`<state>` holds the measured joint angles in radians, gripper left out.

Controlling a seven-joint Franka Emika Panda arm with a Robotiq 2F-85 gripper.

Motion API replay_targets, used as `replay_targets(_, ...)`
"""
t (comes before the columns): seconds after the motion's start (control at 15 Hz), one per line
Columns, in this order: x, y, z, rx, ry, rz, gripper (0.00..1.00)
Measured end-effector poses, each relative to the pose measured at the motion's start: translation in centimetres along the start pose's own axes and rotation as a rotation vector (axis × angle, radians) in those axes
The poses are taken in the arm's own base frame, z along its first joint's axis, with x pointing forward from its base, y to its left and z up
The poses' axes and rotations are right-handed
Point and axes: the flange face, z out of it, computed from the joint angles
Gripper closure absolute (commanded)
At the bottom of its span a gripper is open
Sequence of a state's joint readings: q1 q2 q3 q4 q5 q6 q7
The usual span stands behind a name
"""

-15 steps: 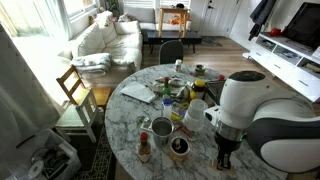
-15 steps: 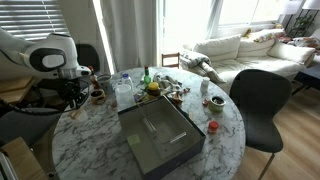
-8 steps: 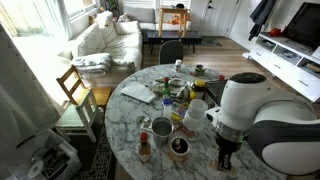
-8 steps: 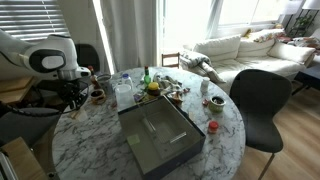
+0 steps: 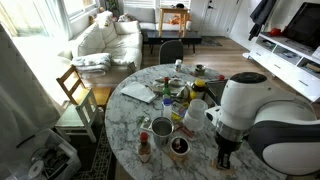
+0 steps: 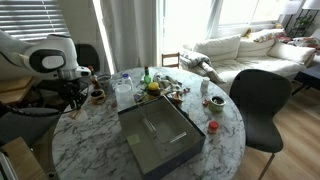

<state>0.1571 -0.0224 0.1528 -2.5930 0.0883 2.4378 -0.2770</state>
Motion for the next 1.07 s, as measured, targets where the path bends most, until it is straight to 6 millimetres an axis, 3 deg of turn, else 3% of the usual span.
replay_targets(1.07,0.02,0.14,0.13,-0.024,-0.010,-0.008,0.93)
